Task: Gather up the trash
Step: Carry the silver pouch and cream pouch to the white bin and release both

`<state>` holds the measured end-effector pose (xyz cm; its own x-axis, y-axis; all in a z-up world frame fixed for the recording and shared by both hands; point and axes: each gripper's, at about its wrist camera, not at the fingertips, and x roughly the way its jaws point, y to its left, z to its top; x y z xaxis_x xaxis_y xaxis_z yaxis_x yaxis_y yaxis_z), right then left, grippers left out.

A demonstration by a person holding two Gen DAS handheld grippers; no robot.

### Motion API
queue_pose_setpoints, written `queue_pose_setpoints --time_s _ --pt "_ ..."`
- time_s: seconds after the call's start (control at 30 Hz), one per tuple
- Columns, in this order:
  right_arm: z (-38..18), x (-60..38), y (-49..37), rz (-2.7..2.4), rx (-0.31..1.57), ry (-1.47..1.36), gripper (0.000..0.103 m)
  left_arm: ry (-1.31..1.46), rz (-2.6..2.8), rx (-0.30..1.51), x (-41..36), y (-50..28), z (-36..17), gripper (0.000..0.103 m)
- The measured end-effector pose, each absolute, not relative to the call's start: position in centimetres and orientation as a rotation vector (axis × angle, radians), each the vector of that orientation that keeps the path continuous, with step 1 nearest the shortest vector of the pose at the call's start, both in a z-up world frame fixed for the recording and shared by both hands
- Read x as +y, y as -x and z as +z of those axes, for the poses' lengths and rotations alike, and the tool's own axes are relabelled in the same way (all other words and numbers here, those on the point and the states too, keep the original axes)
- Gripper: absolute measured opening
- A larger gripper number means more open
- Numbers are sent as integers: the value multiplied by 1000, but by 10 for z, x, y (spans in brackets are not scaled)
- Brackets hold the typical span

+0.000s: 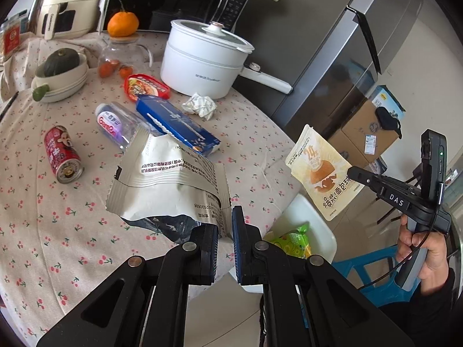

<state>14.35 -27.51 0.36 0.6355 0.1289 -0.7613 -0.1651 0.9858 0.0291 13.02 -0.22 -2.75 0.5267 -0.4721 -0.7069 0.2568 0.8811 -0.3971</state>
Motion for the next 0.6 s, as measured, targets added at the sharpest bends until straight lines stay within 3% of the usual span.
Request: queue_pose_setpoints --time_s 0.6 --pt "-31 -343 -71 86 1016 -88 0 83 -672 952 -101 -106 -38 9"
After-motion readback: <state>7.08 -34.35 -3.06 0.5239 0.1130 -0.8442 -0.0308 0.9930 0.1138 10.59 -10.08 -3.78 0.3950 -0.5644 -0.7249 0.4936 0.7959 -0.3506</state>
